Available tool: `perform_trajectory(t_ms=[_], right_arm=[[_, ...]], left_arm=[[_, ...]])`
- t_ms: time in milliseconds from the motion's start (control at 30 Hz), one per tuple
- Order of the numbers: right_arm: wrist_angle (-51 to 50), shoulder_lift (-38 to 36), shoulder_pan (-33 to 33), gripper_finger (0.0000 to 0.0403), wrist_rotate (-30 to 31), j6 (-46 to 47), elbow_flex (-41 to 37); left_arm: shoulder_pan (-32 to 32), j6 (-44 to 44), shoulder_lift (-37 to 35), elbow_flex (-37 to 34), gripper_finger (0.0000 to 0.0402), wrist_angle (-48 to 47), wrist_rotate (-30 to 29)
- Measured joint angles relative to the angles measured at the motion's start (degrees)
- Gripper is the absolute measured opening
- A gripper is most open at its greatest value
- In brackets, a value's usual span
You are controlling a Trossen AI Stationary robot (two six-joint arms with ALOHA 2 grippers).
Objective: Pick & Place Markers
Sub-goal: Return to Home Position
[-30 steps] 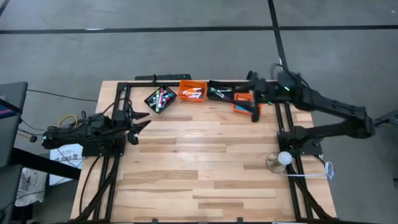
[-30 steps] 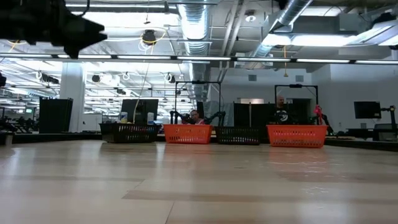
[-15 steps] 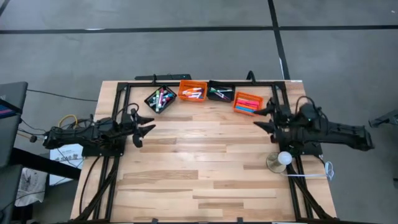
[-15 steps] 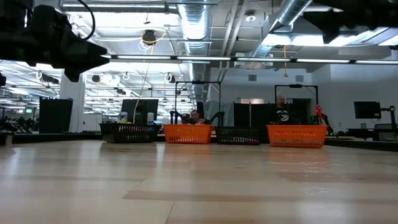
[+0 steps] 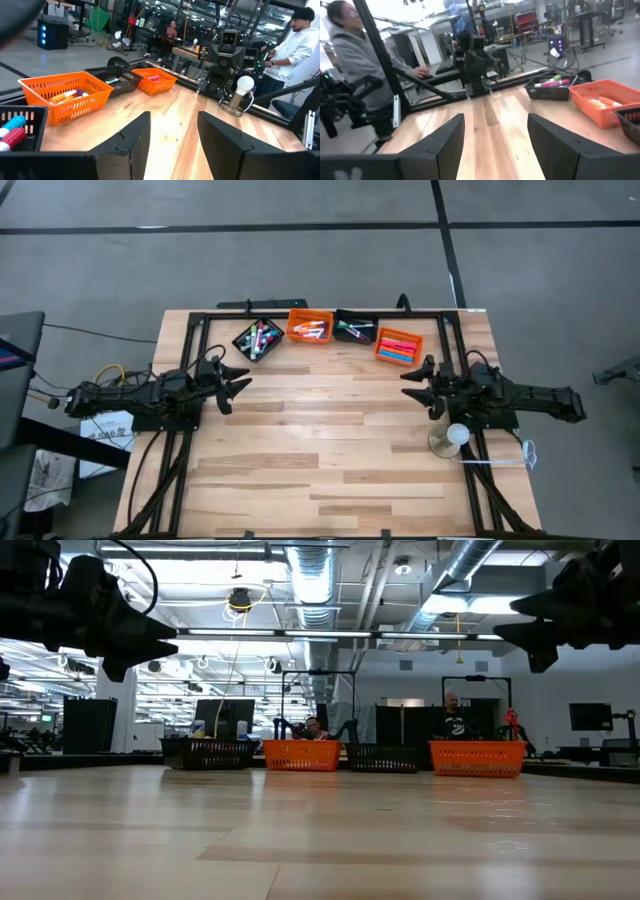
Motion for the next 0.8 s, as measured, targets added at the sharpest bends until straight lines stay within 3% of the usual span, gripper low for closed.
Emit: perform_trajectory(t_ms=[800], right_arm=[[-1.6,0.0,0.2,0.0207,0.5,0.7,0.1]], left_arm=[[0.0,0.2,3.3,0.0,0.0163,0.6,0.0]])
